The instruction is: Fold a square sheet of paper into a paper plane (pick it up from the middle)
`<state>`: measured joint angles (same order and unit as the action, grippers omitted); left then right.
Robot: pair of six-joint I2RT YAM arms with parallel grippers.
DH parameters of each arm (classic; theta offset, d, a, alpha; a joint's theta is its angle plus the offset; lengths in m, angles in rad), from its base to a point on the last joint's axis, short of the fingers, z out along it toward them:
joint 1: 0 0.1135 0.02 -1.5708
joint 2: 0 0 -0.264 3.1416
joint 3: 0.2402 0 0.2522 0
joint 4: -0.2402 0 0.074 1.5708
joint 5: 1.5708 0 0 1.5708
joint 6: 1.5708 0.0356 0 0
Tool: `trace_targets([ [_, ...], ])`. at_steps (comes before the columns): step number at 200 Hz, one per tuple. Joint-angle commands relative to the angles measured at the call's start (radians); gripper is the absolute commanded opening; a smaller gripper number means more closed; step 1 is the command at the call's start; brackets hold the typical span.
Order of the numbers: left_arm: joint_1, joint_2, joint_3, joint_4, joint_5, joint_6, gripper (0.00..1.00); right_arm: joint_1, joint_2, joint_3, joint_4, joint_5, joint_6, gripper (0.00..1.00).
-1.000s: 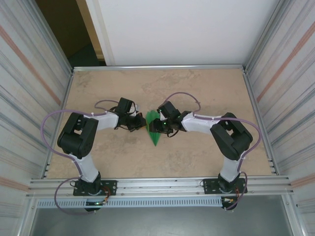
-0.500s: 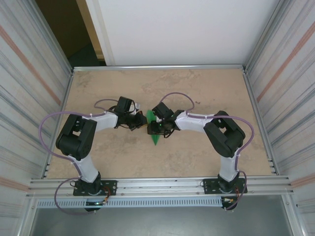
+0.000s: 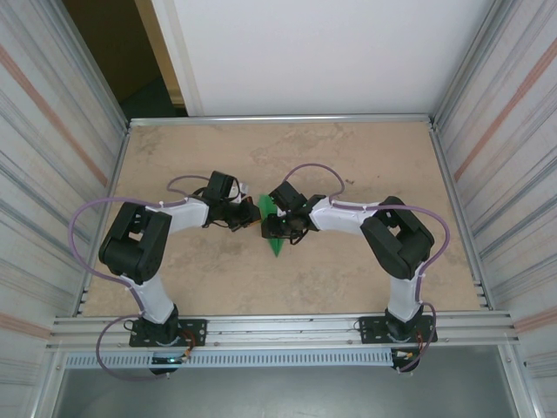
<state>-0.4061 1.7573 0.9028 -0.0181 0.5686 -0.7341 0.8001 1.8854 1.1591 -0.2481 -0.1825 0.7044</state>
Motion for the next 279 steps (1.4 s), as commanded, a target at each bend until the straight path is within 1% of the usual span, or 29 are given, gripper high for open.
trace_targets([
  [1,-0.003,-0.033,-0.002,-0.014,0.008,0.012,0.06,-0.002,-0.060,-0.023,0.001,0.001,-0.006,0.48],
  [32,-0.003,-0.030,-0.002,-0.014,0.007,0.013,0.06,-0.005,-0.066,-0.031,0.014,-0.003,-0.005,0.48],
  [66,-0.004,-0.032,-0.002,-0.013,0.010,0.012,0.06,-0.007,-0.024,-0.010,-0.021,0.017,0.010,0.46],
  [99,-0.003,-0.034,-0.003,-0.013,0.011,0.012,0.06,-0.007,0.001,0.003,-0.025,0.008,0.013,0.46],
  [119,-0.003,-0.034,-0.004,-0.012,0.011,0.010,0.06,-0.007,0.011,0.011,-0.035,0.012,0.016,0.43],
  [179,-0.003,-0.036,-0.005,-0.016,0.010,0.010,0.07,-0.010,0.009,0.017,-0.064,0.062,0.037,0.31],
  [226,-0.003,-0.040,-0.009,-0.014,0.010,0.007,0.09,-0.009,0.031,0.027,-0.072,0.057,0.055,0.26],
  [248,-0.003,-0.047,-0.012,-0.018,0.010,0.007,0.12,-0.011,0.039,0.034,-0.075,0.053,0.064,0.19],
  [258,-0.003,-0.053,-0.010,-0.023,0.007,0.006,0.15,-0.013,0.033,0.030,-0.075,0.057,0.064,0.15],
  [279,0.005,-0.090,-0.011,-0.051,-0.014,0.010,0.25,-0.024,0.004,0.022,-0.092,0.084,0.051,0.10],
])
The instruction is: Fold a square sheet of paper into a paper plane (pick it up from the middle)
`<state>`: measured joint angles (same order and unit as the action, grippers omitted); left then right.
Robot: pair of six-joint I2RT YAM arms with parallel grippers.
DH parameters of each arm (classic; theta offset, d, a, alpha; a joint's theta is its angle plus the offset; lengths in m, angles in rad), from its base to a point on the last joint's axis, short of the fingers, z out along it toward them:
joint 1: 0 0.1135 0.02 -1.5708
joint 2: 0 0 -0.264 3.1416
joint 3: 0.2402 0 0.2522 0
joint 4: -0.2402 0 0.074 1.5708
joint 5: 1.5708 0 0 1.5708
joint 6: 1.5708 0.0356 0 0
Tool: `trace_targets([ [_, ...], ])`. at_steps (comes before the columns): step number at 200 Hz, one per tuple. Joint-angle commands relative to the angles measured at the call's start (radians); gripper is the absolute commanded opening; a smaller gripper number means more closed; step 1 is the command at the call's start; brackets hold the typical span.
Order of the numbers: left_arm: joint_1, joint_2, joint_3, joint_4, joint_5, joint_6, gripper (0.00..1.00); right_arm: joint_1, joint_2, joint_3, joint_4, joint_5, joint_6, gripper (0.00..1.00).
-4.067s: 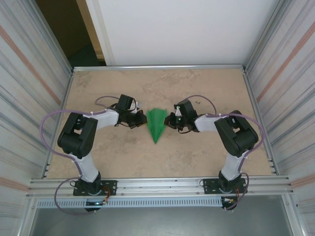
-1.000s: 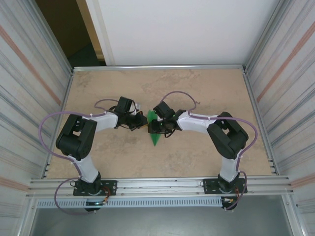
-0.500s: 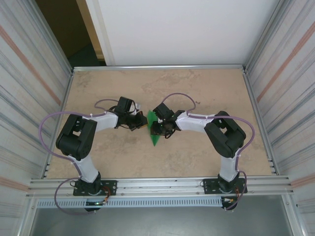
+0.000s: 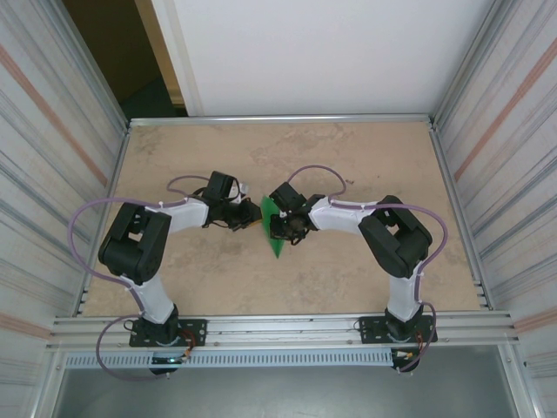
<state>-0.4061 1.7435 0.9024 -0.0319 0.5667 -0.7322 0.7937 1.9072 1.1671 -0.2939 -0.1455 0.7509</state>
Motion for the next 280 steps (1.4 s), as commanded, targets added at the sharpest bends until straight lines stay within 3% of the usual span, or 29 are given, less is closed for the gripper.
trace_targets([
  [1,0.007,-0.079,-0.011,-0.038,-0.015,0.008,0.25,-0.017,-0.018,0.014,-0.048,0.049,0.002,0.10],
  [53,0.125,-0.273,-0.065,-0.150,-0.109,0.061,0.55,-0.114,-0.088,0.054,-0.221,0.178,-0.111,0.07],
  [81,0.183,-0.366,-0.092,-0.226,-0.177,0.108,0.70,-0.163,-0.032,0.136,-0.291,0.191,-0.180,0.07],
  [112,0.190,-0.438,-0.132,-0.252,-0.257,0.142,0.86,-0.179,0.067,0.267,-0.360,0.198,-0.256,0.08],
  [171,0.191,-0.420,-0.162,-0.232,-0.241,0.144,0.89,-0.182,0.182,0.406,-0.410,0.209,-0.273,0.09],
  [280,0.192,-0.380,-0.179,-0.199,-0.206,0.131,0.89,-0.180,0.261,0.395,-0.387,0.237,-0.226,0.24],
])
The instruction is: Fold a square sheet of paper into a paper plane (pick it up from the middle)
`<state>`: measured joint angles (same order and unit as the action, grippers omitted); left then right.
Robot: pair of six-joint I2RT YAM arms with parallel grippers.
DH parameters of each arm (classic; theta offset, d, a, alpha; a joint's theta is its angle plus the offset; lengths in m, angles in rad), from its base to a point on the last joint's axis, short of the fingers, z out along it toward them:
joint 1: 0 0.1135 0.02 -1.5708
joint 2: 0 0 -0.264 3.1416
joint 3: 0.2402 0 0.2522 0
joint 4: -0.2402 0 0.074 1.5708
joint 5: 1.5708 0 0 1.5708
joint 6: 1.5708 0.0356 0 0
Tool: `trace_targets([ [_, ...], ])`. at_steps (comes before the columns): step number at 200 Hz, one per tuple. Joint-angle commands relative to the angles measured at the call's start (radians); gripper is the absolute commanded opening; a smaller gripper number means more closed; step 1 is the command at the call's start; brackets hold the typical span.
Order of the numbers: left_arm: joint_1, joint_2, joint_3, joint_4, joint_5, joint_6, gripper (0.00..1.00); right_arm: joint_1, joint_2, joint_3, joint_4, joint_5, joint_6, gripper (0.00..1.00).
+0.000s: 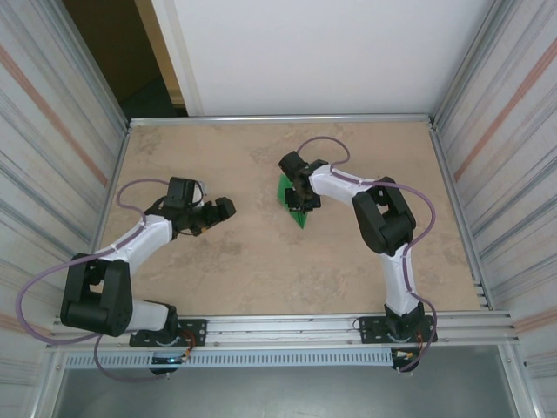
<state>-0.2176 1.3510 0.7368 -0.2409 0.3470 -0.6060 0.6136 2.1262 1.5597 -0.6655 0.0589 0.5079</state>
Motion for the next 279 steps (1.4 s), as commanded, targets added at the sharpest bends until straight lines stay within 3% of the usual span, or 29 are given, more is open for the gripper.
trace_targets([
  [1,0.003,0.013,-0.013,0.011,0.014,0.005,0.89,-0.001,0.042,0.000,-0.015,0.033,0.017,0.24],
  [112,0.003,0.027,-0.011,0.012,0.023,0.003,0.89,-0.007,0.106,-0.058,0.066,0.025,0.165,0.33],
  [279,0.004,-0.024,0.014,-0.018,0.016,-0.002,0.89,0.000,0.026,0.076,-0.022,0.072,0.133,0.32],
])
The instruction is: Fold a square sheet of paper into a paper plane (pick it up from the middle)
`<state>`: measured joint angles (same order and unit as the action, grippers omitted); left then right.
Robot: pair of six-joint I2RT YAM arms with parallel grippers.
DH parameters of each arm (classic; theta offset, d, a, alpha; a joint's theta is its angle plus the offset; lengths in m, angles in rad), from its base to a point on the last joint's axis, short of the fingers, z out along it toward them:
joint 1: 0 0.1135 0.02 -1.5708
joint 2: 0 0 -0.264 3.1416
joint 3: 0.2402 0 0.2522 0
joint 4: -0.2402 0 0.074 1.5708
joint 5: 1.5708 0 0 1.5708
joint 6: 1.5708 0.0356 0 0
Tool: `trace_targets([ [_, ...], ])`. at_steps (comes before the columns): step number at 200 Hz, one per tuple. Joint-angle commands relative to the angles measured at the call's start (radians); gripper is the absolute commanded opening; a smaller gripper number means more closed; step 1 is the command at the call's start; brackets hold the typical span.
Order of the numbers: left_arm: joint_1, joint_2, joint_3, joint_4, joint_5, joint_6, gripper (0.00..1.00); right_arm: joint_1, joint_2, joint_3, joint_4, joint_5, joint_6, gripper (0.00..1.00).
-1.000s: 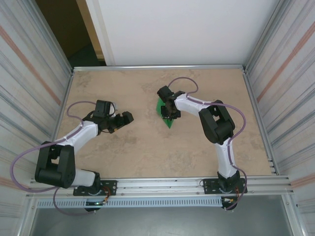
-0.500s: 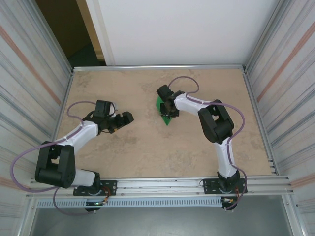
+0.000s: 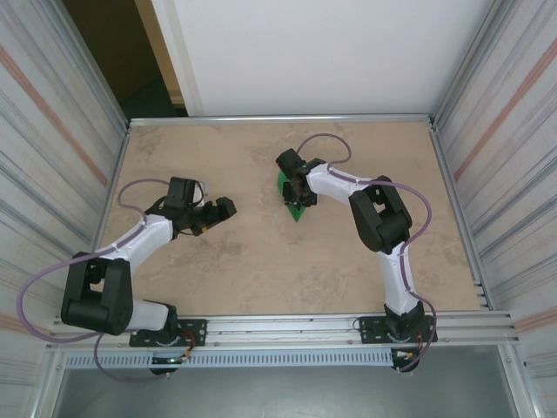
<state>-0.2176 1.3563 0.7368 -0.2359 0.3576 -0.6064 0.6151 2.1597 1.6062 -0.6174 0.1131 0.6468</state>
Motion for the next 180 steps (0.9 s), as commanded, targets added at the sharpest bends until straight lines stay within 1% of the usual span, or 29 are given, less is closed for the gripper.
trace_targets([
  [1,0.003,-0.029,0.015,-0.024,0.004,-0.001,0.89,-0.002,-0.008,0.031,-0.071,0.017,-0.006,0.32],
  [75,0.004,-0.082,0.042,-0.071,-0.056,0.013,0.90,-0.003,-0.094,0.059,-0.131,0.018,0.004,0.35],
  [96,0.009,-0.112,0.067,-0.111,-0.089,0.027,0.90,-0.003,-0.149,0.060,-0.137,0.020,0.003,0.37],
  [119,0.024,-0.169,0.096,-0.156,-0.140,0.047,0.91,-0.010,-0.247,0.043,-0.142,0.038,-0.015,0.39],
  [131,0.030,-0.211,0.102,-0.174,-0.188,0.063,0.93,-0.017,-0.319,0.008,-0.128,0.081,-0.030,0.44],
  [147,0.037,-0.282,0.089,-0.173,-0.292,0.087,0.98,-0.038,-0.435,-0.090,-0.086,0.147,-0.048,0.53],
  [168,0.053,-0.382,0.034,-0.116,-0.415,0.127,0.99,-0.087,-0.620,-0.265,-0.001,0.250,-0.089,0.65],
  [180,0.066,-0.439,-0.012,-0.065,-0.480,0.143,0.99,-0.129,-0.724,-0.369,0.053,0.287,-0.122,0.76],
])
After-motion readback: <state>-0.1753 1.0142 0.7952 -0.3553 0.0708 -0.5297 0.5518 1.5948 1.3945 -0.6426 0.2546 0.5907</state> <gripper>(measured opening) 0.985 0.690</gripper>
